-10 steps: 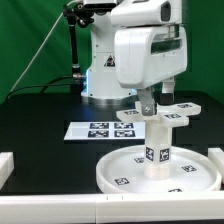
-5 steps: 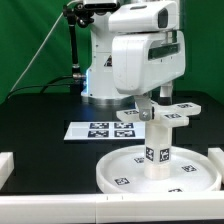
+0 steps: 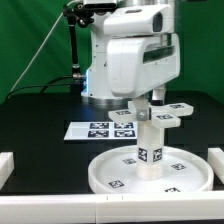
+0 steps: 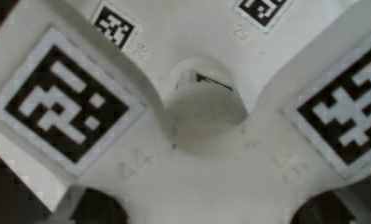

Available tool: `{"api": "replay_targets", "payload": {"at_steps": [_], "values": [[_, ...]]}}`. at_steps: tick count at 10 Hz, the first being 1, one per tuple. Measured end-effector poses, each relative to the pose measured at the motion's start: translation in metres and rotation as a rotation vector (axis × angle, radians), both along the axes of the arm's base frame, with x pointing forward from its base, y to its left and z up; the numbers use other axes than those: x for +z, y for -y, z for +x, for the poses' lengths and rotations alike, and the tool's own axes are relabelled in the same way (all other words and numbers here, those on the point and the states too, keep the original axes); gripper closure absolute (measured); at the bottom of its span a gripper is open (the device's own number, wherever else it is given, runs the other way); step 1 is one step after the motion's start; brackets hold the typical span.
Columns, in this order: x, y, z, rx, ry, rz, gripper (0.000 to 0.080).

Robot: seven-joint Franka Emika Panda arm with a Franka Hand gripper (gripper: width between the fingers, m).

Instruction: Assemble round table

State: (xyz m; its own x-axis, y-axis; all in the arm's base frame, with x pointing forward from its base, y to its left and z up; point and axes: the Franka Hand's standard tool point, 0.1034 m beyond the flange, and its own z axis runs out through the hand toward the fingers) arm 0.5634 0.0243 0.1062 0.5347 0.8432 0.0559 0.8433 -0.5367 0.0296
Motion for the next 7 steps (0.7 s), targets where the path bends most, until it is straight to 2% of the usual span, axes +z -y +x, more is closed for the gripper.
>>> {"api": "replay_targets", "payload": {"at_steps": [3,7], "values": [[-0.0001,0.0008,0.0,-0.039,-0.001,0.001,0.0357],[-0.001,0.0083,-0.0008,-0.55,-0.009,0.043,0.0356]]}}
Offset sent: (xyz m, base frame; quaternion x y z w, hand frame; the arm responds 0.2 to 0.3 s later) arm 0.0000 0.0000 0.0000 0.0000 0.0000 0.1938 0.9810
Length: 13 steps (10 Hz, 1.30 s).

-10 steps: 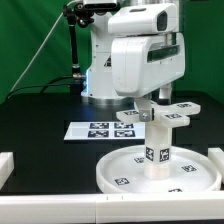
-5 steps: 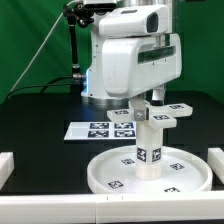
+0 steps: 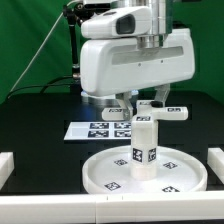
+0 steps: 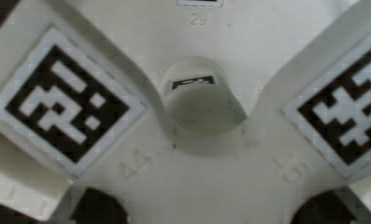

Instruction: Assemble round table

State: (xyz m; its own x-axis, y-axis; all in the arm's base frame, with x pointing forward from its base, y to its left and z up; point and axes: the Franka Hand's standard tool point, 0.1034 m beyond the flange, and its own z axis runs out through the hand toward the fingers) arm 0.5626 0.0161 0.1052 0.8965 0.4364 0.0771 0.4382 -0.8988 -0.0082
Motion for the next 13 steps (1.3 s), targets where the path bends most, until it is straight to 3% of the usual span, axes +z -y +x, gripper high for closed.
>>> {"api": "replay_targets", "payload": {"at_steps": [5,10,13], "values": [[0.0,-0.01,-0.003,-0.602,-0.007,0.057,0.0354],[0.0,-0.011,-0.002,-0.915,-0.023,0.09,0.0354],[-0.001,-0.012,-0.003,-1.288,-0.057,0.139,0.0354]]}}
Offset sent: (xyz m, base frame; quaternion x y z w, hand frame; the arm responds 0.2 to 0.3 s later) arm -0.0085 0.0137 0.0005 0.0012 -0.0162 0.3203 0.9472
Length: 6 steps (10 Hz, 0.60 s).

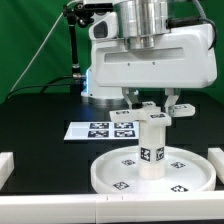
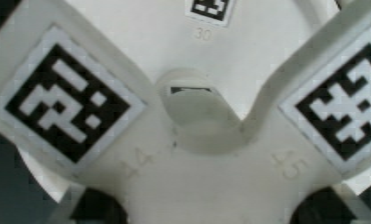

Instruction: Assemble round table

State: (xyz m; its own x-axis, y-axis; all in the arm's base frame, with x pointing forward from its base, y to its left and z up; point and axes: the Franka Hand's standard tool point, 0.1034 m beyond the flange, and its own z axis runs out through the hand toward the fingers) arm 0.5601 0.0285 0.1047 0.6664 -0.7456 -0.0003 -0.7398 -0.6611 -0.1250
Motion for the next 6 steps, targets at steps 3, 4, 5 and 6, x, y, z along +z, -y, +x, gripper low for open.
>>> {"api": "replay_targets", "payload": {"at_steps": [3,4,5,6], "values": [[-0.0003,-0.0075,-0.0006,-0.346,-0.004,0.044,0.0354],[-0.0003,-0.0096,-0.001,-0.453,-0.011,0.068,0.0354],[-0.0003,-0.009,-0.0008,-0.539,-0.017,0.088,0.0354],[-0.0001,-0.0091,-0.0007,-0.608,-0.026,0.102,0.0354]]}}
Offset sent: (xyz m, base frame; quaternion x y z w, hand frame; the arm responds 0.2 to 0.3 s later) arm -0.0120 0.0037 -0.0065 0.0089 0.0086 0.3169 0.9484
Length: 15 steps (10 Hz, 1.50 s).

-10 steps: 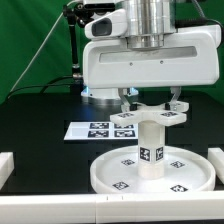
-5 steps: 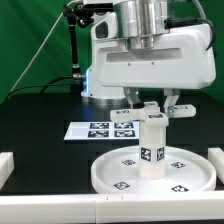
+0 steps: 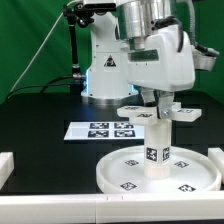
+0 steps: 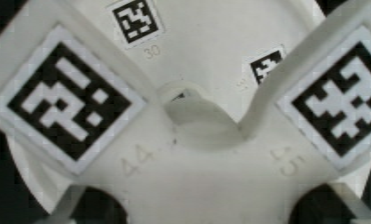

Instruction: Assemble round table

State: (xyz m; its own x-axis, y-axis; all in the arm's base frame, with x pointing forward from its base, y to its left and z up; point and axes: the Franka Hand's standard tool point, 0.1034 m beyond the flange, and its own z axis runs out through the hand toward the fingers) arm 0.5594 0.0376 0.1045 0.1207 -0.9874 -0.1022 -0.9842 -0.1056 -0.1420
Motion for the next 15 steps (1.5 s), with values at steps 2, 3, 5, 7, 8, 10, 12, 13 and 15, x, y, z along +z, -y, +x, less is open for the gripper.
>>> {"api": "replay_targets", "payload": {"at_steps": [2,3,5,7,8,10,12,13,15], "values": [[0.0,0.0,0.001,-0.216,-0.028,0.035,0.0354],[0.0,0.0,0.001,-0.28,-0.036,0.043,0.0354],[0.0,-0.001,0.001,-0.352,-0.044,0.053,0.0354],[0.001,-0.001,0.001,-0.329,-0.042,0.052,0.0188],[0.009,-0.002,0.002,-0.313,-0.041,0.065,0.0156],[0.022,-0.004,0.003,-0.297,-0.02,0.079,0.0151],[0.024,-0.005,0.004,-0.248,-0.011,0.076,0.0151],[0.023,-0.005,0.003,-0.247,-0.013,0.075,0.0151],[0.023,-0.009,0.003,-0.023,0.006,0.031,0.0151]]}}
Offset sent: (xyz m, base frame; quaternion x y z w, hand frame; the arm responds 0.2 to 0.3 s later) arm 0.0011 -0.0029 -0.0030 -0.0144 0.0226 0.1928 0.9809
